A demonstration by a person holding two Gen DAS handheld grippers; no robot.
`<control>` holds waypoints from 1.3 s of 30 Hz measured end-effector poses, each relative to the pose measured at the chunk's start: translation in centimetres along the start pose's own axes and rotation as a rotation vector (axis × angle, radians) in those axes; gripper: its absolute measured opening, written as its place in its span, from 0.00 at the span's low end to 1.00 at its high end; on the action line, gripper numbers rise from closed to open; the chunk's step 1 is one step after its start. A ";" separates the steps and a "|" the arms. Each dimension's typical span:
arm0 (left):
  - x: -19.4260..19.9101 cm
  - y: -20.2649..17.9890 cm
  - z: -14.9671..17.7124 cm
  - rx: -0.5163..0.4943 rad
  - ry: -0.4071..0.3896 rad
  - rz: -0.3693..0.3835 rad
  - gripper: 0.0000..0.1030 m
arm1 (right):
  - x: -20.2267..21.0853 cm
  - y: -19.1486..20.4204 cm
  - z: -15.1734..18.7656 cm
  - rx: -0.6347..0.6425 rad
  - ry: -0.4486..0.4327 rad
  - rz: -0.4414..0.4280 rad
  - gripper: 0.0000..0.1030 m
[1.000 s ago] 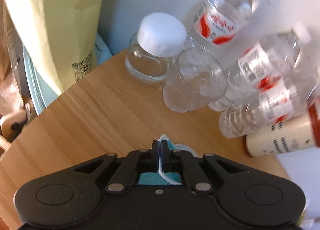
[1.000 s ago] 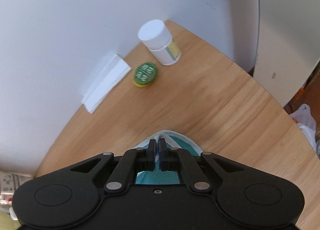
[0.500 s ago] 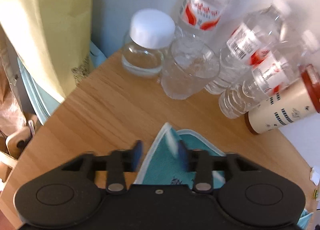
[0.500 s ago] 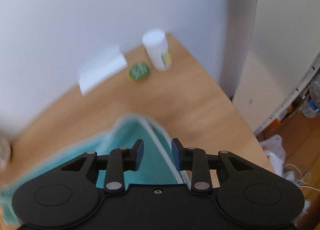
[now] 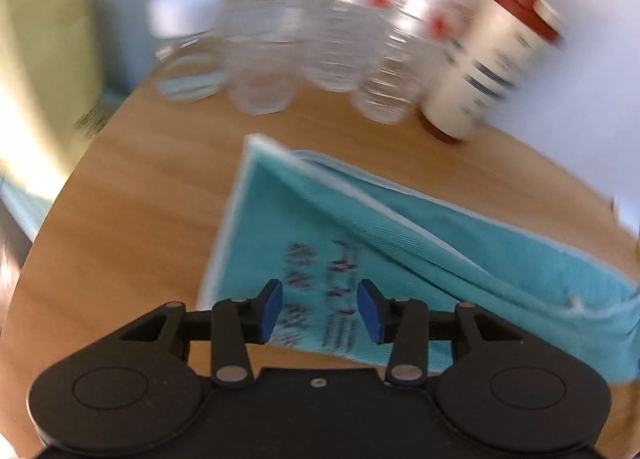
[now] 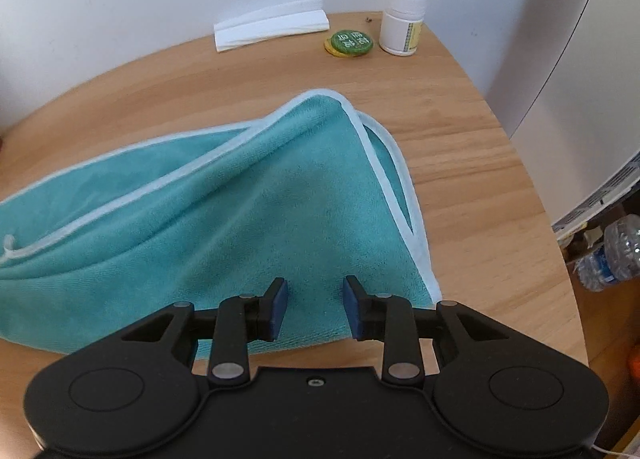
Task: Fold towel
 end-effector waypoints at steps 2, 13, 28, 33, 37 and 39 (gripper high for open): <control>-1.3 -0.6 0.2 -0.041 0.021 -0.031 0.42 | -0.1 0.3 0.1 0.010 -0.006 0.010 0.34; -0.5 -0.9 2.7 -0.311 0.091 -0.112 0.40 | 0.9 -2.0 1.8 0.056 0.035 0.067 0.48; 2.3 0.4 6.6 -0.346 0.189 -0.137 0.38 | 4.1 -4.3 3.1 0.106 0.034 0.057 0.18; 3.7 -1.5 5.3 -0.304 0.108 -0.059 0.38 | 5.2 0.7 0.0 0.157 -0.038 -0.153 0.18; 3.0 -3.2 5.4 -0.335 0.096 -0.047 0.38 | 3.4 4.0 -0.1 0.238 0.016 -0.171 0.18; 2.2 -3.2 5.6 -0.331 0.117 -0.046 0.37 | 2.5 4.1 0.4 0.254 0.042 -0.166 0.18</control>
Point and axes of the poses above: each gripper's, at about its wrist camera, not at the fingertips, and x roughly against the way its jaws point, y to its left, z to its underside, the point moved 7 cm from there along -x, roughly the way its jaws point, and after that the axes turned 3 degrees about z, right-handed, at the moved point
